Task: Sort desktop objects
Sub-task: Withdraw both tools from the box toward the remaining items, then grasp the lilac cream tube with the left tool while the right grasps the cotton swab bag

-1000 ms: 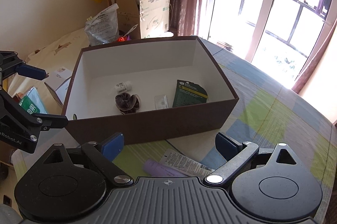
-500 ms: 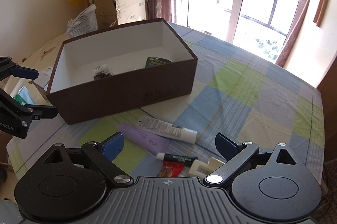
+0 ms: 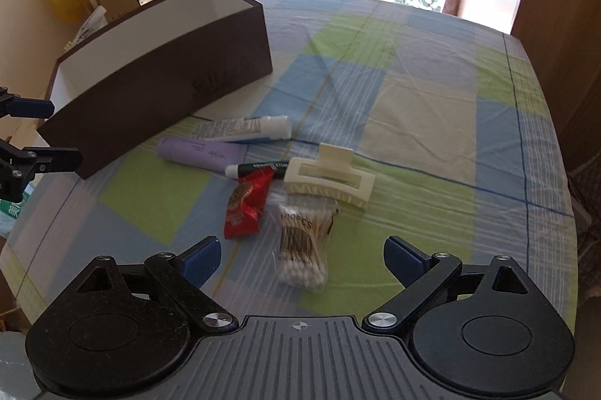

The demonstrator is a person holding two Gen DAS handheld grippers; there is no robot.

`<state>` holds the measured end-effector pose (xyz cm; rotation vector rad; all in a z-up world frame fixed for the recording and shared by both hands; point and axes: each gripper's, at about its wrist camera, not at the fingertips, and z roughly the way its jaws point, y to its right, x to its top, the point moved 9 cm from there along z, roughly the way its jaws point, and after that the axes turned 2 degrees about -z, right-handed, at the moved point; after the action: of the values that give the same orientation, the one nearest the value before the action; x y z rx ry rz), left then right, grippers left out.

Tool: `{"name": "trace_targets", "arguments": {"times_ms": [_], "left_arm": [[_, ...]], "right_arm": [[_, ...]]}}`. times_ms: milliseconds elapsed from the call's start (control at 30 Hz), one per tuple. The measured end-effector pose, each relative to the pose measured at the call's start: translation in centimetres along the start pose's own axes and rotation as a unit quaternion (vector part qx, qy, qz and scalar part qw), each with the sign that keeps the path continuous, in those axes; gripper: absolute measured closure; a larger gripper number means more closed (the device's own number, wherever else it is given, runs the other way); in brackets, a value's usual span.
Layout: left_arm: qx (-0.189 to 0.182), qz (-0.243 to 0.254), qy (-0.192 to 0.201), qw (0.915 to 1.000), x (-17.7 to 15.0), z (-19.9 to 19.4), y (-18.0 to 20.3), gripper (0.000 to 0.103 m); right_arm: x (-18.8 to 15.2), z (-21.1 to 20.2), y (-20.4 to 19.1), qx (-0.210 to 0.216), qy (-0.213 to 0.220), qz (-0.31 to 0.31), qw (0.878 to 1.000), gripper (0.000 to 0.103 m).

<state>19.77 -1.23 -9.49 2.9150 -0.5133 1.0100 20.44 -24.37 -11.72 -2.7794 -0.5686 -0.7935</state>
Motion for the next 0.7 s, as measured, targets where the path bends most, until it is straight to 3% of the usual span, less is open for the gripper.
{"name": "trace_targets", "arguments": {"times_ms": [300, 433, 633, 667, 700], "left_arm": [[-0.034, 0.050, -0.006, 0.9982, -0.1, 2.7, 2.0, 0.007], [-0.053, 0.066, -0.009, 0.9964, 0.1, 3.9, 2.3, 0.017], [-0.061, 0.099, -0.025, 0.9929, 0.0, 6.3, 2.5, 0.017], [-0.062, 0.105, -0.028, 0.9921, 0.0, 6.8, 2.6, 0.018], [-0.063, 0.112, -0.031, 0.9913, 0.0, 7.2, 2.6, 0.018]], "right_arm": [[-1.7, 3.0, 0.2, 0.007, -0.021, 0.021, 1.000, 0.005], [-1.9, 4.8, 0.5, 0.008, -0.032, 0.024, 0.999, 0.005], [-2.1, 6.9, 1.0, 0.003, -0.043, 0.017, 0.999, 0.005], [-2.1, 7.2, 1.1, 0.004, -0.044, 0.015, 0.999, 0.017], [-2.1, 7.5, 1.1, 0.007, -0.046, 0.015, 0.999, 0.036]]}}
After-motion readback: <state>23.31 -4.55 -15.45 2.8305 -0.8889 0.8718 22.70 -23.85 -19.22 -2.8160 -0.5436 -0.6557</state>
